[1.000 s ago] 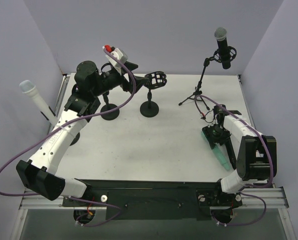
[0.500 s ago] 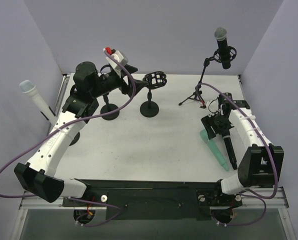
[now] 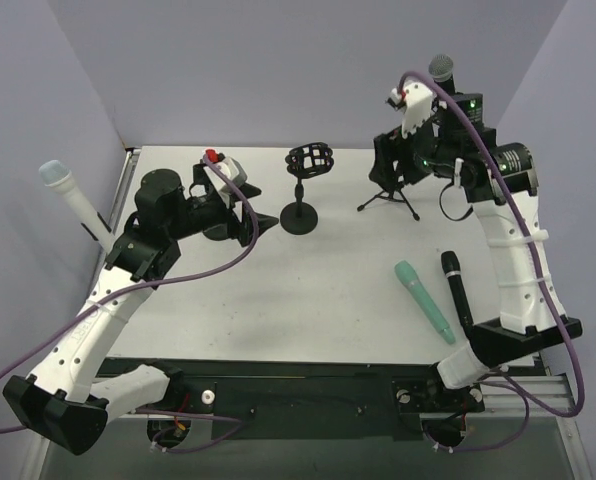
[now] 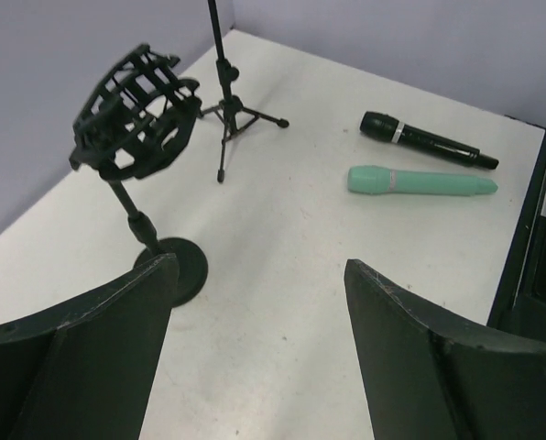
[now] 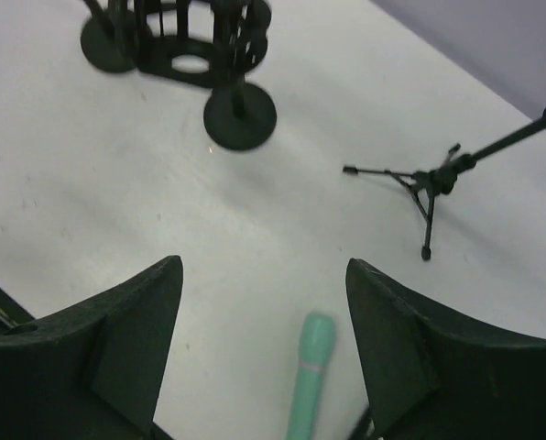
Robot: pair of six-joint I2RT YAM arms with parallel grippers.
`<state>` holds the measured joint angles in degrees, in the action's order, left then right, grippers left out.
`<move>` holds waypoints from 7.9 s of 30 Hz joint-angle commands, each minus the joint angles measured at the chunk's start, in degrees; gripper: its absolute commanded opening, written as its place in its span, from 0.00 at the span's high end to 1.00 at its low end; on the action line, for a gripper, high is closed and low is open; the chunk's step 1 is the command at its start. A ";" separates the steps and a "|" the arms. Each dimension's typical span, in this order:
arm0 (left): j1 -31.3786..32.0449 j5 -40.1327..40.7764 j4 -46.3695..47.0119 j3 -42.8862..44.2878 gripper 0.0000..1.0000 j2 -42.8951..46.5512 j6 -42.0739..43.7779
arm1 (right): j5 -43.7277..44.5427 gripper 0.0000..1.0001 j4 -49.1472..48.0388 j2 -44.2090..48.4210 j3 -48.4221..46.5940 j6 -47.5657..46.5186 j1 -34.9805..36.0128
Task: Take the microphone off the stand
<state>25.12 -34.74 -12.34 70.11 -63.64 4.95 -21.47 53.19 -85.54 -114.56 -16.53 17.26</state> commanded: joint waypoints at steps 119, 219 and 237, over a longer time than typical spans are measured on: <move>8.01 -7.53 10.32 -21.15 1.00 -15.03 26.07 | -0.33 0.27 6.31 -10.61 0.30 -2.80 22.21; 23.66 39.08 47.28 -28.18 0.82 -22.34 24.94 | -5.68 1.00 18.09 -18.61 -1.89 12.32 12.01; 6.43 -21.94 14.63 -14.74 0.39 -19.50 17.63 | -4.19 1.00 11.24 -3.50 16.91 -27.58 19.21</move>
<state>31.77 -44.31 8.16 51.37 -78.67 19.88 -26.48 64.86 -93.51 -100.95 -33.41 33.91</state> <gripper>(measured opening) 0.608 0.358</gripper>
